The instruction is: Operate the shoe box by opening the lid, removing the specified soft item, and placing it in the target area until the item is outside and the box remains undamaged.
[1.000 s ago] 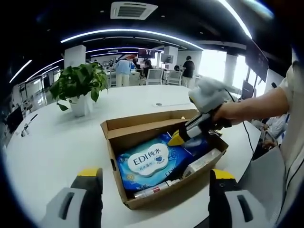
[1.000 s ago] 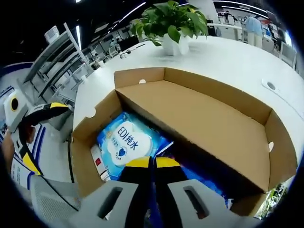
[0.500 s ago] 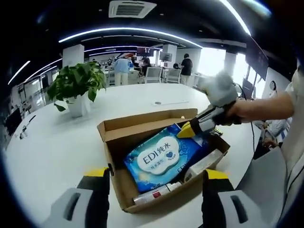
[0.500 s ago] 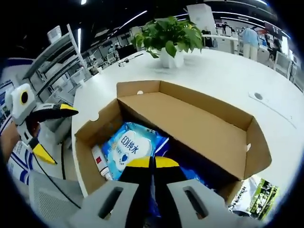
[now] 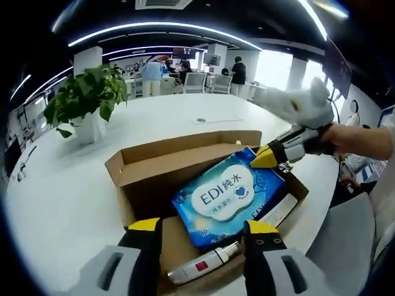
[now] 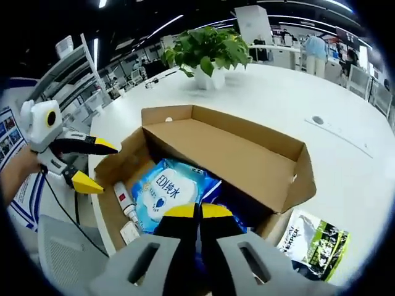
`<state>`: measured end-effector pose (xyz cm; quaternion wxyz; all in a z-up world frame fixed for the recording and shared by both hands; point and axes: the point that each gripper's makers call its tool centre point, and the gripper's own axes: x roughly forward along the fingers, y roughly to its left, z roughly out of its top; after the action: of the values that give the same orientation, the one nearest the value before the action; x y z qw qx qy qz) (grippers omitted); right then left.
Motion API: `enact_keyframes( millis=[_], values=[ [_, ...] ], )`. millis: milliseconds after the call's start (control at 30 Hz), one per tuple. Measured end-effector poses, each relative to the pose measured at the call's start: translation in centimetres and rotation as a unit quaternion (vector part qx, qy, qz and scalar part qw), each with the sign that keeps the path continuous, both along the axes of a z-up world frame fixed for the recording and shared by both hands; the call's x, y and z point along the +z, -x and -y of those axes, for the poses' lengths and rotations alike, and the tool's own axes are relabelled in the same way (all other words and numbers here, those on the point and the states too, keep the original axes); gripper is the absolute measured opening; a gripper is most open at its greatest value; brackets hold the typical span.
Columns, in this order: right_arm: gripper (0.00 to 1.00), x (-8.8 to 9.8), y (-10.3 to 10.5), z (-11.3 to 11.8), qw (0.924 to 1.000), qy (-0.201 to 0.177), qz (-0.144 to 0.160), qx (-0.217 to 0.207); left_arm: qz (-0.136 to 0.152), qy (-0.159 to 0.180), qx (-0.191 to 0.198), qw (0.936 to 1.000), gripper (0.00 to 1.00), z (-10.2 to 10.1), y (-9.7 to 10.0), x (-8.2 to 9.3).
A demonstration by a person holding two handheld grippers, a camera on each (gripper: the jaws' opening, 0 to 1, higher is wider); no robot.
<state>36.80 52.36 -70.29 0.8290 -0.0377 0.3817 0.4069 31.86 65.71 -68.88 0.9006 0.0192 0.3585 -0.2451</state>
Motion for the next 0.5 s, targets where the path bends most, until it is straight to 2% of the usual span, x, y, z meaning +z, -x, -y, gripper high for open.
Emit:
enact_keyframes(
  millis=[167,300,400,500],
  values=[
    [0.0,0.1,0.1,0.8,1.0,0.001,-0.001,-0.005,-0.029,0.006,-0.003,0.9995,0.43,0.7,-0.5,-1.0],
    [0.0,0.1,0.1,1.1,0.9999,0.01,0.007,-0.001,-0.055,0.025,0.004,0.9982,0.4,1.3,-1.0,-2.0],
    [0.0,0.1,0.1,1.4,0.9998,0.013,0.011,0.001,-0.087,0.04,0.013,0.9953,0.36,1.6,-1.0,-3.1],
    [0.0,0.1,0.1,1.6,0.9998,0.016,0.014,0.001,-0.101,0.054,0.013,0.9934,0.34,2.0,-1.0,-3.9]
  ],
)
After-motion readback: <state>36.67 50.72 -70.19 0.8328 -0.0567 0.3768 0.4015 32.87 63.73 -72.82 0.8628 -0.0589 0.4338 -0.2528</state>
